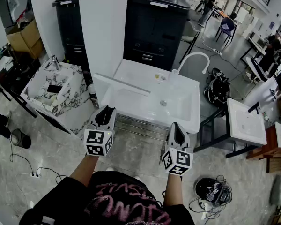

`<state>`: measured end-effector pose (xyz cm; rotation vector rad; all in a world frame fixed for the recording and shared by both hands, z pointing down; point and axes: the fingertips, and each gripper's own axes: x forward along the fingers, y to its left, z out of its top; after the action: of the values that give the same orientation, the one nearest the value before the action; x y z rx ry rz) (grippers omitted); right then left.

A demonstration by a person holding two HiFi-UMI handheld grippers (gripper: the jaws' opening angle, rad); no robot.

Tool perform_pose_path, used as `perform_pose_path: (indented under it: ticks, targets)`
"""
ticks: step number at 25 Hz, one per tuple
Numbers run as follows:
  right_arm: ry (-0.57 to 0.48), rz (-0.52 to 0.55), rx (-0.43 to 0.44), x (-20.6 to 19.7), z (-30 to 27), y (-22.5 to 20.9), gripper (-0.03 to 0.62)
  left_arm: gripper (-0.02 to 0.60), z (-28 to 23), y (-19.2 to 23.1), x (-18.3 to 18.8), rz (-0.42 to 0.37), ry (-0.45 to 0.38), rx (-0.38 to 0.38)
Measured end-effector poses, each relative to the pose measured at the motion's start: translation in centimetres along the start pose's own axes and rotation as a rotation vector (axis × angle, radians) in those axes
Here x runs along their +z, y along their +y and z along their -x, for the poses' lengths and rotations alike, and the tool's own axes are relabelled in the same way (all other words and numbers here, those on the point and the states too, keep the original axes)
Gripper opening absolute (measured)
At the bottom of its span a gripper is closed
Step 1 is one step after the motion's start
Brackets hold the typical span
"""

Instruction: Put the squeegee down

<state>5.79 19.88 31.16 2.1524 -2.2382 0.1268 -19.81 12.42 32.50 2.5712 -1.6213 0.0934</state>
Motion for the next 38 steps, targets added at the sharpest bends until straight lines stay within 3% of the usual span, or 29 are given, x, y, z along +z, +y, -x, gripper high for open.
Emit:
perform_pose_path:
  ticks: [18,38]
  targets:
    - [-0.045,0.05,0.009,0.7,0.7,-0.4,0.02,0.094,-0.1,-1.4,-0.3,0.015,0.014,0.001]
    - [-0.017,0.061,0.044,-0.6,2.1,-5.7,0.021,0.094,-0.9,-7.2,-1.1,-0.017,0.031,0.02]
